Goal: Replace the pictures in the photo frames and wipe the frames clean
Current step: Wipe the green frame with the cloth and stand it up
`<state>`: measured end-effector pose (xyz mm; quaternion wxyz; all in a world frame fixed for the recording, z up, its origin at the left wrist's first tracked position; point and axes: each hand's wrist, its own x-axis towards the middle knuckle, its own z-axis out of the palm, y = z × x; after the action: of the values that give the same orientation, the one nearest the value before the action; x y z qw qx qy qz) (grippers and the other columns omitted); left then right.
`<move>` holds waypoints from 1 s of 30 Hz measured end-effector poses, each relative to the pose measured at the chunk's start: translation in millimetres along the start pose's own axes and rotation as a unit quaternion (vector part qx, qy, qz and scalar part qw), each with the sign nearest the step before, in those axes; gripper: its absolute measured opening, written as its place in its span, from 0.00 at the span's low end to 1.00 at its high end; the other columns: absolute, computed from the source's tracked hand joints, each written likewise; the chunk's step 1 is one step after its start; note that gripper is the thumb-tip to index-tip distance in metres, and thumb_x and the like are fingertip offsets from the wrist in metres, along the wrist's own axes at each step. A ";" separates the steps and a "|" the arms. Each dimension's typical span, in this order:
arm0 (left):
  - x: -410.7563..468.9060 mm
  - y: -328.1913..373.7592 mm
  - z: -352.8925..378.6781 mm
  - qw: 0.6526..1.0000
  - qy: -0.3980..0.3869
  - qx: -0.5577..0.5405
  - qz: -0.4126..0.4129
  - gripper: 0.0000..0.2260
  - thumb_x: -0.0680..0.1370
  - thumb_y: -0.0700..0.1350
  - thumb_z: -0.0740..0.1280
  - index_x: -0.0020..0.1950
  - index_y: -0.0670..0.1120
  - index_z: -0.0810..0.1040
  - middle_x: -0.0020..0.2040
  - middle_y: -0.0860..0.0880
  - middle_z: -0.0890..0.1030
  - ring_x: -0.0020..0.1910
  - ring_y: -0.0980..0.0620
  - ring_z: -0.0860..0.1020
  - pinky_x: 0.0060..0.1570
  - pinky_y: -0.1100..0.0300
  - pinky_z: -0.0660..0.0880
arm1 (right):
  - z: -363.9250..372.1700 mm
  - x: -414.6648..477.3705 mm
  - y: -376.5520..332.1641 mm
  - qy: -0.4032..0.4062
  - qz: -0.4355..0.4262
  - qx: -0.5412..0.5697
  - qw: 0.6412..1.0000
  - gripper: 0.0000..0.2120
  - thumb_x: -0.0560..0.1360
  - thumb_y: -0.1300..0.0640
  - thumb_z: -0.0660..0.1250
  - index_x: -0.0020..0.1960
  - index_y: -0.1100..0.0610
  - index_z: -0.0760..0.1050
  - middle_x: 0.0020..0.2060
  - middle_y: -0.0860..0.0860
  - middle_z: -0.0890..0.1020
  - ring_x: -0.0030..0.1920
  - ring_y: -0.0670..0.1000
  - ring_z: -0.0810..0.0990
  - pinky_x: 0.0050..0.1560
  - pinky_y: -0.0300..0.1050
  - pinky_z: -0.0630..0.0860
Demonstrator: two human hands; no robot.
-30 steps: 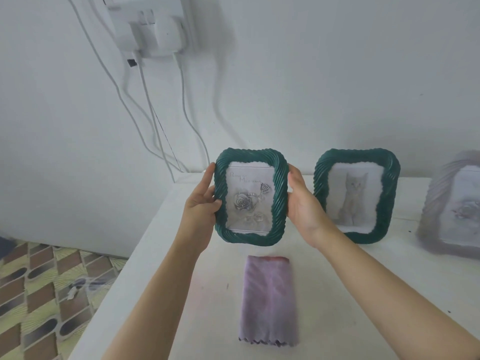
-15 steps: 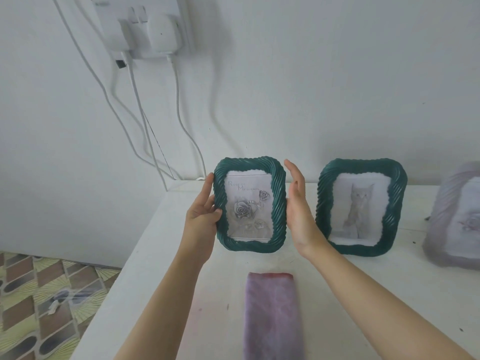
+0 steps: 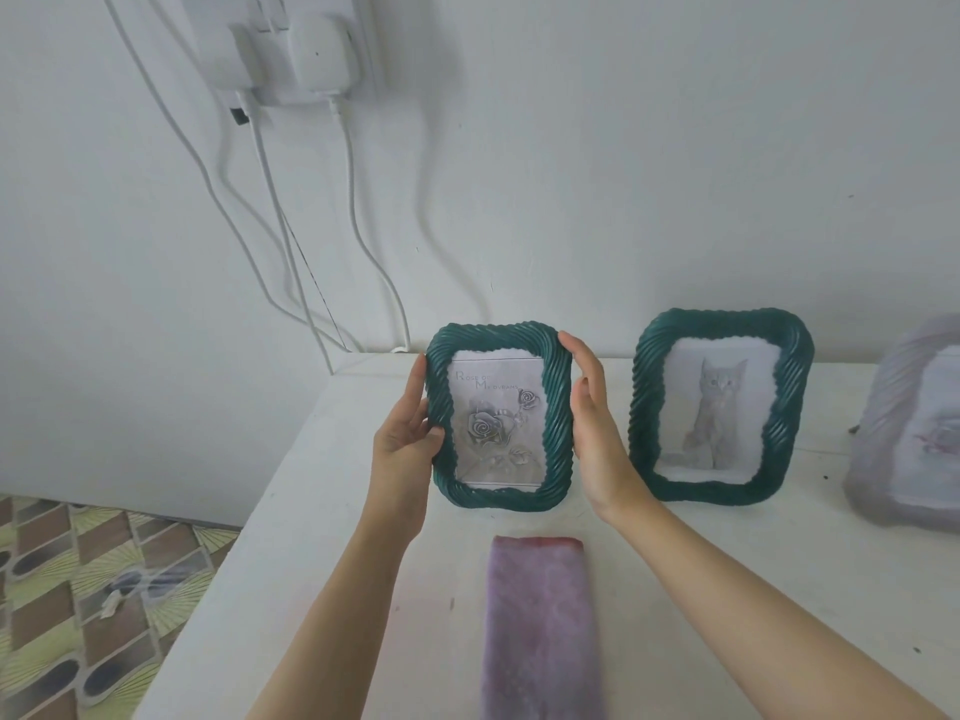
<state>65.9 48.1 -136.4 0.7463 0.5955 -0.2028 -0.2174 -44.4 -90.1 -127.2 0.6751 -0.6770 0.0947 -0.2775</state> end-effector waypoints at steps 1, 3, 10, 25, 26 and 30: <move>-1.1 -0.5 0.3 1.000 0.000 0.004 0.003 0.35 0.74 0.23 0.50 0.65 0.60 0.69 0.57 0.53 0.81 0.55 0.57 0.78 0.47 0.63 0.76 | -0.3 -0.6 0.7 -0.001 0.000 0.000 1.000 0.27 0.71 0.30 0.51 0.68 0.37 0.59 0.67 0.27 0.61 0.71 0.35 0.54 0.75 0.53 0.50; -1.3 -0.1 1.7 1.000 0.000 0.003 0.005 0.36 0.74 0.22 0.49 0.65 0.60 0.69 0.56 0.54 0.81 0.55 0.58 0.78 0.47 0.64 0.76 | -0.8 0.1 1.1 0.001 -0.001 0.003 1.000 0.24 0.73 0.33 0.51 0.67 0.36 0.59 0.68 0.29 0.61 0.72 0.36 0.54 0.75 0.54 0.50; 10.6 9.2 6.8 1.000 0.005 -0.008 0.021 0.36 0.73 0.22 0.49 0.66 0.59 0.68 0.62 0.51 0.78 0.58 0.55 0.77 0.51 0.62 0.77 | -0.5 14.6 -3.9 0.019 -0.021 -0.001 1.000 0.20 0.78 0.45 0.47 0.69 0.42 0.59 0.70 0.36 0.61 0.72 0.37 0.55 0.74 0.48 0.51; 7.6 5.8 6.9 0.999 0.006 0.054 0.001 0.35 0.75 0.23 0.51 0.64 0.62 0.69 0.52 0.55 0.83 0.51 0.56 0.79 0.45 0.64 0.77 | -3.4 7.8 7.0 0.016 -0.019 -0.042 0.999 0.26 0.73 0.31 0.47 0.69 0.37 0.52 0.69 0.29 0.55 0.70 0.31 0.51 0.65 0.21 0.51; 7.0 5.9 7.6 0.998 0.010 0.062 0.004 0.35 0.75 0.23 0.51 0.65 0.62 0.68 0.50 0.56 0.83 0.49 0.58 0.79 0.43 0.65 0.76 | -2.3 6.3 6.9 0.017 -0.019 -0.047 0.999 0.28 0.71 0.29 0.47 0.69 0.35 0.51 0.69 0.28 0.55 0.70 0.31 0.50 0.65 0.21 0.50; 3.5 6.9 11.8 0.996 0.017 0.084 0.021 0.34 0.75 0.24 0.52 0.68 0.61 0.65 0.46 0.55 0.82 0.43 0.61 0.79 0.40 0.68 0.76 | -2.8 -5.3 5.0 0.024 -0.023 -0.063 0.997 0.25 0.72 0.29 0.45 0.68 0.32 0.48 0.67 0.22 0.52 0.70 0.29 0.49 0.65 0.22 0.49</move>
<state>62.8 38.0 -127.1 0.7012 0.6554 -0.2204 -0.1738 -49.0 -90.2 -133.6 0.6217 -0.7134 0.1130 -0.3028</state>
